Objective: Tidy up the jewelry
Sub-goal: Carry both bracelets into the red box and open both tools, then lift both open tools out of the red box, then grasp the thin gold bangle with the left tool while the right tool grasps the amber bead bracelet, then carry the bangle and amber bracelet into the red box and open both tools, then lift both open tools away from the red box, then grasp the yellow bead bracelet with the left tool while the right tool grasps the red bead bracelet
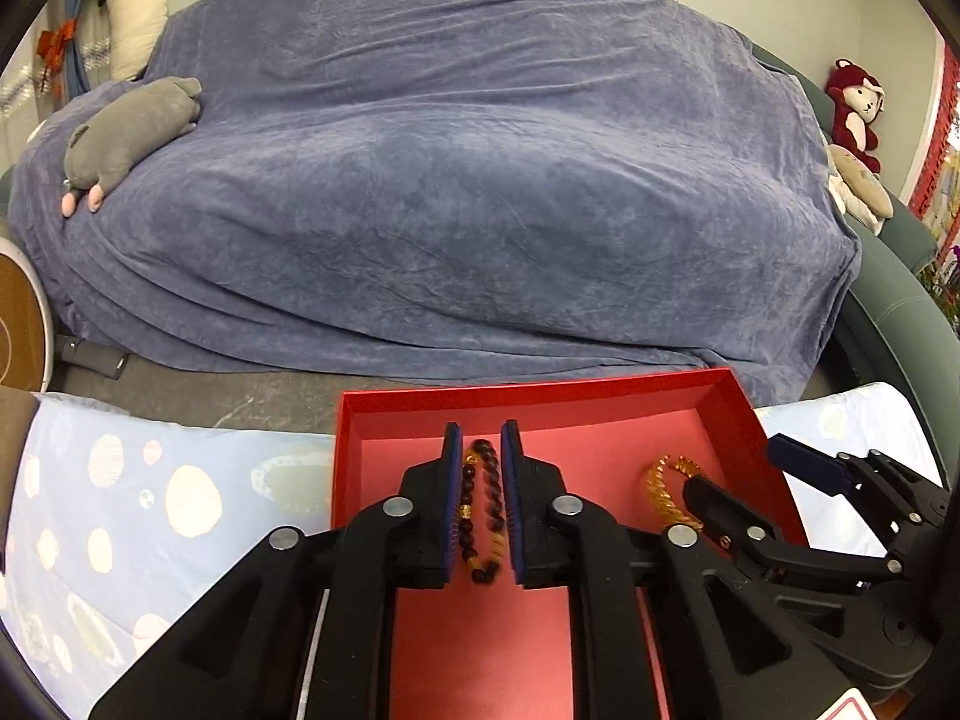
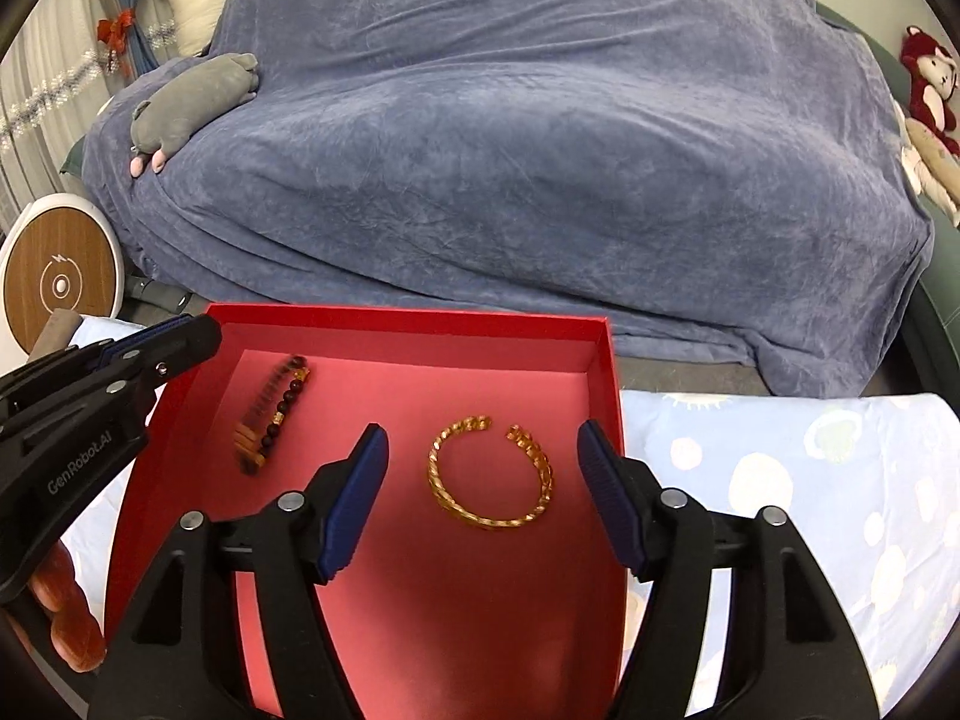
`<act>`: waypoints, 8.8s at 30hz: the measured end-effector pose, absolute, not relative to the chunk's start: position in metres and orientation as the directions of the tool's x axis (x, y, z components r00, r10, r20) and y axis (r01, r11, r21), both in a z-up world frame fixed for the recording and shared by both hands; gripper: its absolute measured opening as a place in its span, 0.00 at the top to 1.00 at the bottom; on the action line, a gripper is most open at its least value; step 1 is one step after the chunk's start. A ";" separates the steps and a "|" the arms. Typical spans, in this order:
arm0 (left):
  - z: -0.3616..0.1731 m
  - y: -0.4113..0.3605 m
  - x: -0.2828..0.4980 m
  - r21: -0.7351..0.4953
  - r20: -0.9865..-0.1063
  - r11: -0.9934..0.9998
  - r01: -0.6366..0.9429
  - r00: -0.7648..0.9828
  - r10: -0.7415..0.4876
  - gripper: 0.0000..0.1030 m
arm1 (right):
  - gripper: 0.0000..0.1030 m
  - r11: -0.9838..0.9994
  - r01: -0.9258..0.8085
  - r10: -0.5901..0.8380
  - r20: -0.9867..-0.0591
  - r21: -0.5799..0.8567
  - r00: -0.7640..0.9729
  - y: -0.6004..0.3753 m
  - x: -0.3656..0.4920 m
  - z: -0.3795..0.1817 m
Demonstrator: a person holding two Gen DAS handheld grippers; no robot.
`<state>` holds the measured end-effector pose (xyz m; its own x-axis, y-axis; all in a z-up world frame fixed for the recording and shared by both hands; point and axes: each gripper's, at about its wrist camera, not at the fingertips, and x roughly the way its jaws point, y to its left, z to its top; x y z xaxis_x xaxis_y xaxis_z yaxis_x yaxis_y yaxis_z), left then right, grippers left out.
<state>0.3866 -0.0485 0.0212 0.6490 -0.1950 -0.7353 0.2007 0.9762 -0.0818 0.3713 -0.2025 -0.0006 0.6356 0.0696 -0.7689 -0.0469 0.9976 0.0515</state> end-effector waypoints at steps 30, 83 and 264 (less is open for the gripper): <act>0.068 -0.004 0.197 -0.046 -0.697 0.981 0.190 0.698 -0.168 0.63 | 0.35 0.990 -0.140 0.105 -0.736 0.014 0.669 -0.176 0.170 0.057; -0.059 -0.002 0.170 0.000 -0.801 0.986 0.165 0.590 -0.099 0.47 | 0.35 0.994 -0.045 0.105 -0.827 0.097 0.553 -0.202 0.096 -0.033; -0.056 -0.014 0.133 -0.025 -0.831 0.964 0.264 0.531 -0.167 0.55 | 0.78 0.988 -0.094 0.154 -0.827 0.123 0.541 -0.197 0.083 -0.054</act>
<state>0.1328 -0.0143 -0.0556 0.5308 -0.1674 -0.8308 0.2643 0.9641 -0.0254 0.0834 -0.1966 -0.0539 0.5415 0.1537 -0.8265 -0.0935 0.9881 0.1225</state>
